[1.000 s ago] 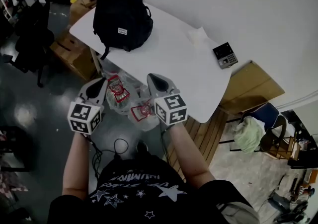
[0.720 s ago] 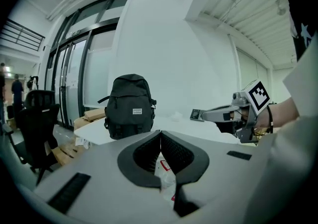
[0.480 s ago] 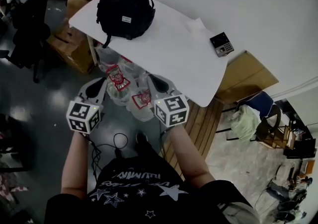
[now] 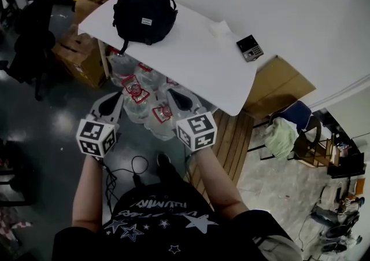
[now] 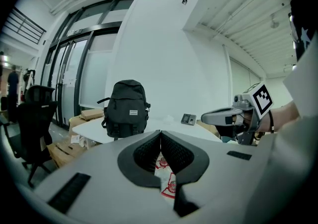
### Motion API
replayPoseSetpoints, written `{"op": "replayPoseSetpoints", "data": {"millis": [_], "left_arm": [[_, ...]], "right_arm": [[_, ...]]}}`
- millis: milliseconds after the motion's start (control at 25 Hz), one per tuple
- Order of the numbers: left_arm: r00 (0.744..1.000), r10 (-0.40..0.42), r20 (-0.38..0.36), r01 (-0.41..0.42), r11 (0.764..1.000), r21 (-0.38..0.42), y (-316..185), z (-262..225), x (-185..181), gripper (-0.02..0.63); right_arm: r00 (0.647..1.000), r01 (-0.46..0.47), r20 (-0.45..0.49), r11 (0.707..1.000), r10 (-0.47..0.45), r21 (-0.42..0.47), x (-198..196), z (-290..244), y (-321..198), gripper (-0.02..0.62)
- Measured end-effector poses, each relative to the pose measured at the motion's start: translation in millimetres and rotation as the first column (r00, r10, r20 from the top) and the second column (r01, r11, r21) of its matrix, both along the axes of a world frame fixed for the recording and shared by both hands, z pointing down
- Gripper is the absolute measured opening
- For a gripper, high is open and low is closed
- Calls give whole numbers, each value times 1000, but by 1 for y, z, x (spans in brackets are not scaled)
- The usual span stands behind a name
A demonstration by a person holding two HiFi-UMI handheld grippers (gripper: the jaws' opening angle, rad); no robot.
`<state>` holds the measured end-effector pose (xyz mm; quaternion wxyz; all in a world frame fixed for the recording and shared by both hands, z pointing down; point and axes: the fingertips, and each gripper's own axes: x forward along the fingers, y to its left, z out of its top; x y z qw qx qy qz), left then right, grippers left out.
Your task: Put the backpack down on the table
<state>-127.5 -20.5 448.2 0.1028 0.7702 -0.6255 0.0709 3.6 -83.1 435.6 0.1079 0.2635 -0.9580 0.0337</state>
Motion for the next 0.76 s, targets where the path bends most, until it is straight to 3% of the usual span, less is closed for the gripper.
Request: {"op": "replayPoseSetpoints", "data": {"millis": [760], "left_arm": [[1000, 10, -6, -10, 1000, 23, 74, -10, 2, 9]], "right_arm": [[999, 50, -12, 999, -50, 21, -13, -7, 78, 0]]}}
